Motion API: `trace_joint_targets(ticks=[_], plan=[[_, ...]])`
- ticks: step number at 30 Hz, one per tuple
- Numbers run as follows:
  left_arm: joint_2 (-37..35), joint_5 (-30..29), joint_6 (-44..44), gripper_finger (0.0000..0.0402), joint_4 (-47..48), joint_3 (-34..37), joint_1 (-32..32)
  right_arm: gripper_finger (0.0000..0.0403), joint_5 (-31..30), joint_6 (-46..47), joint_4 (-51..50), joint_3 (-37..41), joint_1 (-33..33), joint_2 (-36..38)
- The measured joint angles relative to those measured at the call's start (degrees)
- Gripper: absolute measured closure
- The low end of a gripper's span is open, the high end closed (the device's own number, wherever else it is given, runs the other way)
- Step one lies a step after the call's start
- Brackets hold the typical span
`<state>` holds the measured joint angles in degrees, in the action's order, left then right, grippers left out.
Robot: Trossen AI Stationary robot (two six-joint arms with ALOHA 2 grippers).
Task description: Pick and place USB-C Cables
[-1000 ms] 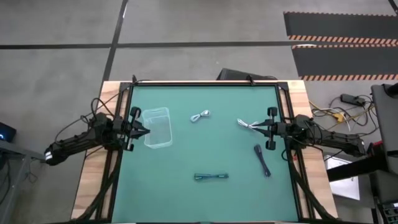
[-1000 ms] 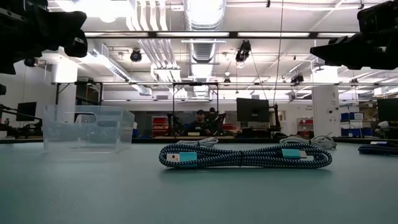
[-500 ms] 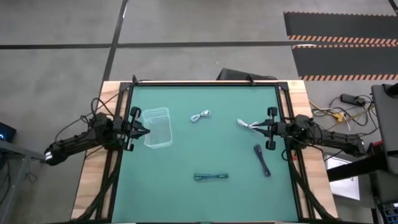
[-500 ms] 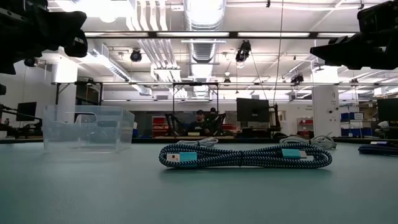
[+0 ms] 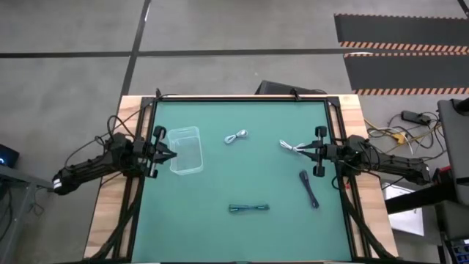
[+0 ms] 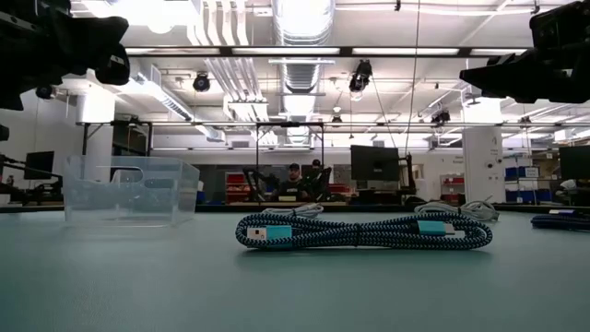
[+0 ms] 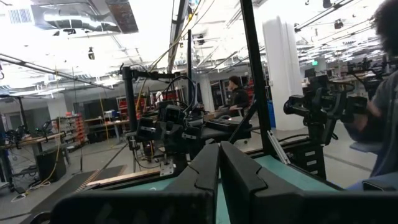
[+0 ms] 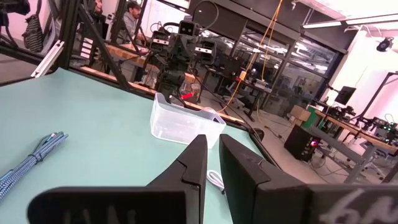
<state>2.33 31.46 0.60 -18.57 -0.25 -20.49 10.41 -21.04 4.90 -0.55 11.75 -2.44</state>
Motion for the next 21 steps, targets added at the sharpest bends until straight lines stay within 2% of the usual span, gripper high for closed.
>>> trace_joint_targets(ticks=[13,17,19,21], plan=[[0.0,0.0,0.0,0.0402,0.0,0.0,0.0,0.0369,-0.2,0.0,0.2,0.0,0.0,0.0],[0.0,0.0,-0.1,0.0402,-0.5,0.0,0.0,0.0369,-3.1,0.0,0.2,-0.1,0.0,0.0],[0.0,0.0,-0.2,0.0402,-0.5,0.0,0.0,0.0369,-2.8,3.4,0.1,-0.2,0.0,0.0],[0.0,0.0,-0.2,0.0402,-0.6,0.0,0.0,0.0369,-1.8,13.5,0.1,-0.3,-0.1,0.0]])
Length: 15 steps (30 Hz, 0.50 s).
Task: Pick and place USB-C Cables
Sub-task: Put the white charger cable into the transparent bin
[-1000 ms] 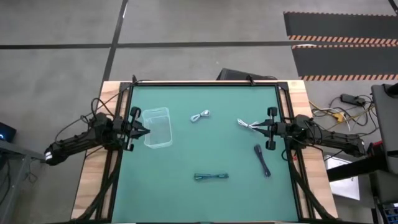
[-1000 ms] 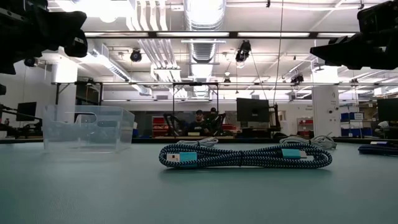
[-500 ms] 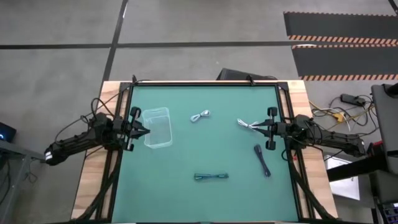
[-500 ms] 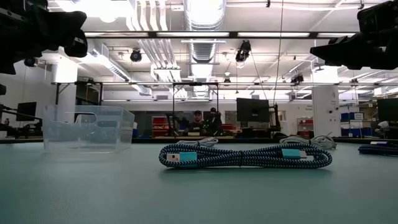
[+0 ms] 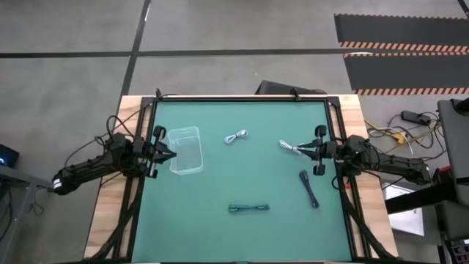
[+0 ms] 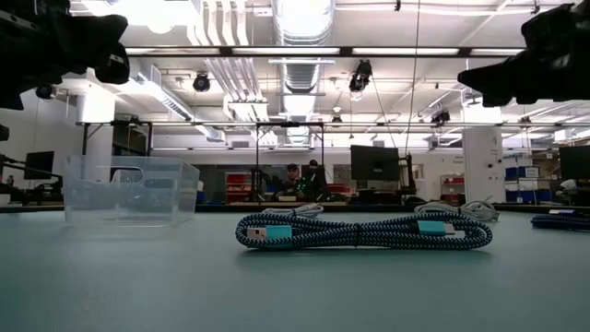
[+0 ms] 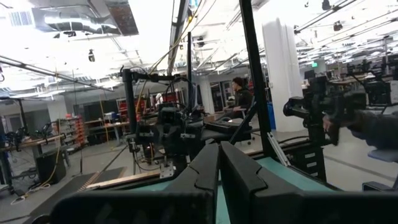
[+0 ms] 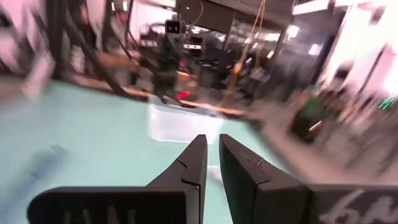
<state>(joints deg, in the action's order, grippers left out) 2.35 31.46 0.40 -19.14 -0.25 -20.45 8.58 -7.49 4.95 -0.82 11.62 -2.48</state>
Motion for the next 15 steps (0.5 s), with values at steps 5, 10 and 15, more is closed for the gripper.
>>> trace_joint_targets(ticks=[5,10,15], plan=[[0.0,0.0,-2.7,0.0402,0.0,0.0,0.0,0.0369,-1.2,21.5,0.5,-0.4,0.0,0.1],[0.1,0.0,-7.5,0.0402,-0.3,0.0,0.0,0.0369,-1.3,24.4,0.5,-0.5,0.0,0.1],[0.6,0.0,-12.9,0.0402,-0.2,0.0,0.0,0.0369,-1.2,24.4,0.4,-0.6,0.0,0.1]])
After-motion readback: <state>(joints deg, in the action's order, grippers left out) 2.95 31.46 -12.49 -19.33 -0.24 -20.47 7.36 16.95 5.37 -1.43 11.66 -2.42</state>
